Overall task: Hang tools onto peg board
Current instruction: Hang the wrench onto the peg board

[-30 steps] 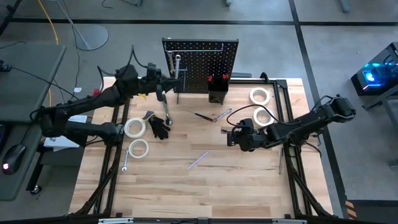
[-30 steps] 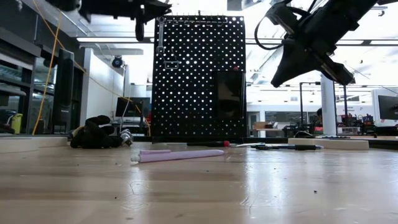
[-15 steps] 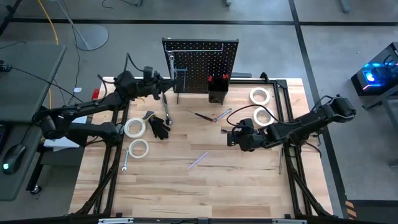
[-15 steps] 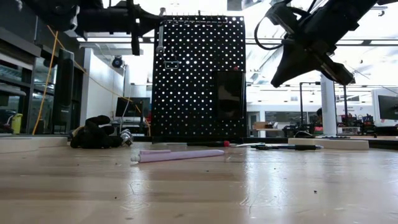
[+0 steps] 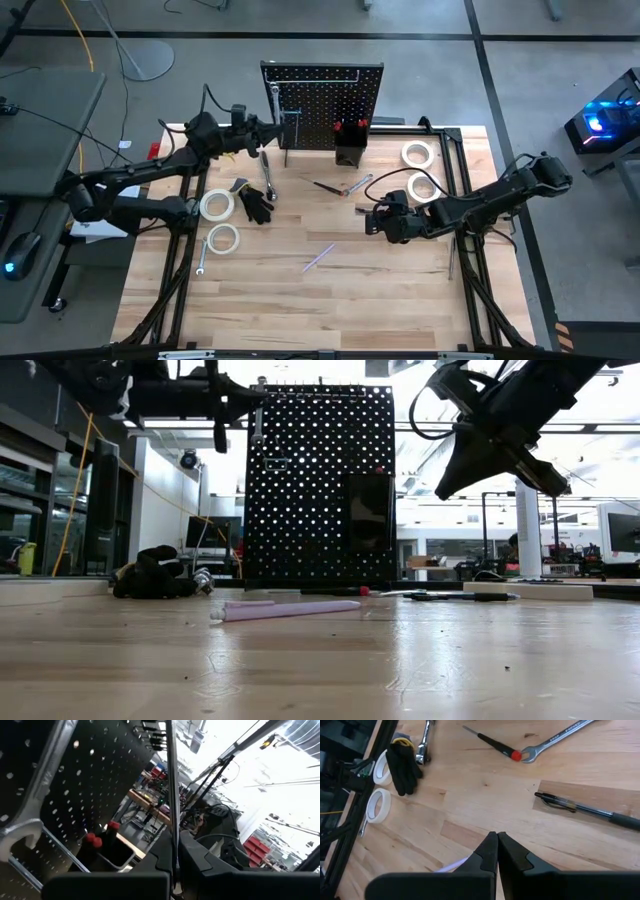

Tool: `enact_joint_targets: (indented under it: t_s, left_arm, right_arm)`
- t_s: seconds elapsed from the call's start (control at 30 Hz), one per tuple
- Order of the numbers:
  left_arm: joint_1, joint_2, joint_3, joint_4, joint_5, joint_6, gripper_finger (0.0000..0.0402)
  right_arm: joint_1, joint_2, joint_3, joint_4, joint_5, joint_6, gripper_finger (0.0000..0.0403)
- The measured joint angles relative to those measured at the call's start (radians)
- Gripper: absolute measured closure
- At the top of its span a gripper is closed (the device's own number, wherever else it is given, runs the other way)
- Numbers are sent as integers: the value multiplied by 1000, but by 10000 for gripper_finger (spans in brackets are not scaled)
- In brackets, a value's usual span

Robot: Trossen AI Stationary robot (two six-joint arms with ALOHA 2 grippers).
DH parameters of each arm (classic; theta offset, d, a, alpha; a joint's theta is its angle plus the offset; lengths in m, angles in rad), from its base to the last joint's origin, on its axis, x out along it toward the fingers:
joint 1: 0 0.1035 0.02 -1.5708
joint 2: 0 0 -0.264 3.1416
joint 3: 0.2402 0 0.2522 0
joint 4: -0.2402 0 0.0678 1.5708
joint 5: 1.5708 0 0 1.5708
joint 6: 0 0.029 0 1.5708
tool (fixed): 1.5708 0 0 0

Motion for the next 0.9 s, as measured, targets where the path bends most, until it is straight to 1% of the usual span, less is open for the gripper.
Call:
enact_joint_targets:
  t_s: [0.13,0.23,0.33,0.9]
  left_arm:
    - [-1,2,0,2,2,-3,400]
    - [-3,2,0,44,31,-21,400]
    - [-4,1,0,50,44,-28,400]
    - [0,2,0,43,15,-20,400]
  right_arm:
    - [0,0,0,0,0,0,402]
    - [0,0,0,0,0,0,402]
    - [0,0,0,-3,0,0,402]
    - [-16,0,0,-8,2,0,402]
